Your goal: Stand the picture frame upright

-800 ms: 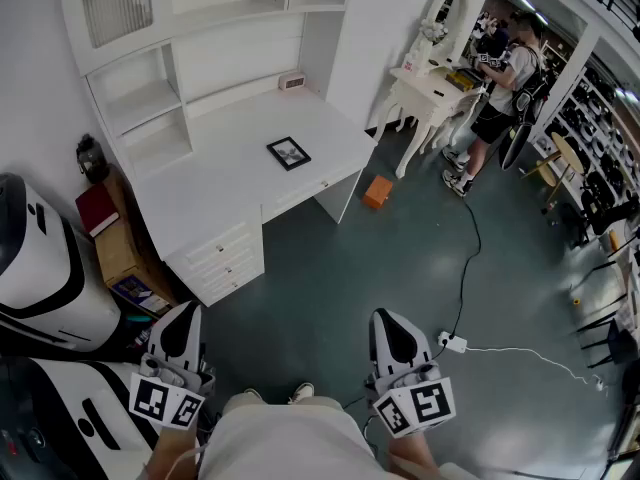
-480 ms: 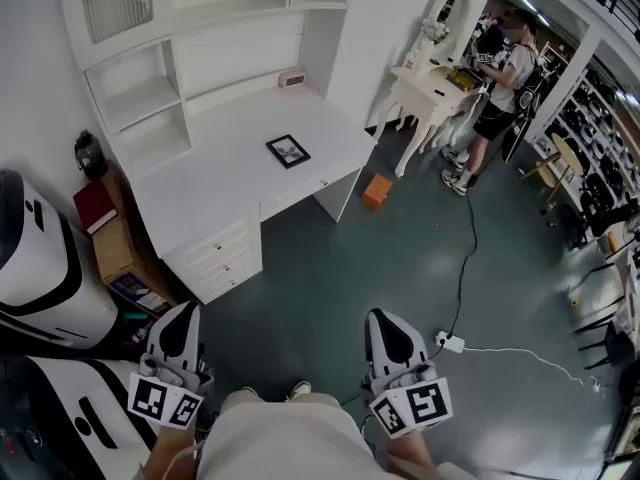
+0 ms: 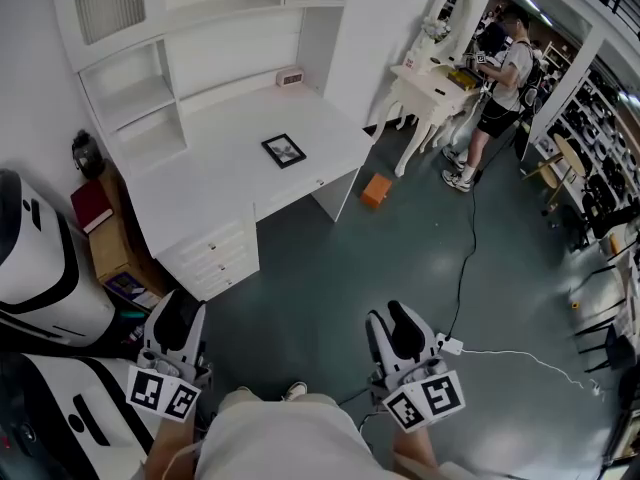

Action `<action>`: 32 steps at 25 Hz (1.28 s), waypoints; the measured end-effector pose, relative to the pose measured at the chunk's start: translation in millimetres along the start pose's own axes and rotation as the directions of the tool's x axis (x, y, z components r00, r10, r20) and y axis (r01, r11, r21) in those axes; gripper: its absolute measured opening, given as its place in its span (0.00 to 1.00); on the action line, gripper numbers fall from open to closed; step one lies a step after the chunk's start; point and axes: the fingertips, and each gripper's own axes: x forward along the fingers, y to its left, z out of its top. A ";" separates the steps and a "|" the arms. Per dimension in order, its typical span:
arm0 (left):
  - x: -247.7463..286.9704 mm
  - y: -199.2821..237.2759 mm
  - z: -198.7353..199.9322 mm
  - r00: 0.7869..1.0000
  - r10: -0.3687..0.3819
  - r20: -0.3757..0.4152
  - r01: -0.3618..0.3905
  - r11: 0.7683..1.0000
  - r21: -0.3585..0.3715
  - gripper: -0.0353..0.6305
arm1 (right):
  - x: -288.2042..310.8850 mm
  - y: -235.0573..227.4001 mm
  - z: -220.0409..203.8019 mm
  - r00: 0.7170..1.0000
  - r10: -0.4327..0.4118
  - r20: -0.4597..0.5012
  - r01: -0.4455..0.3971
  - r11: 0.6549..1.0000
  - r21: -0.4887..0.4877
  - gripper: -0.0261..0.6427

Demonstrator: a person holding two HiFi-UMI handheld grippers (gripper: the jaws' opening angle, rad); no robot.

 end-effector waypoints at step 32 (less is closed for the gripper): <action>257.4 -3.7 -140.8 0.987 -0.044 -0.154 0.035 0.998 -0.056 0.66 | 134.2 -169.4 -32.8 0.986 0.010 -0.166 -0.005 0.999 0.033 0.54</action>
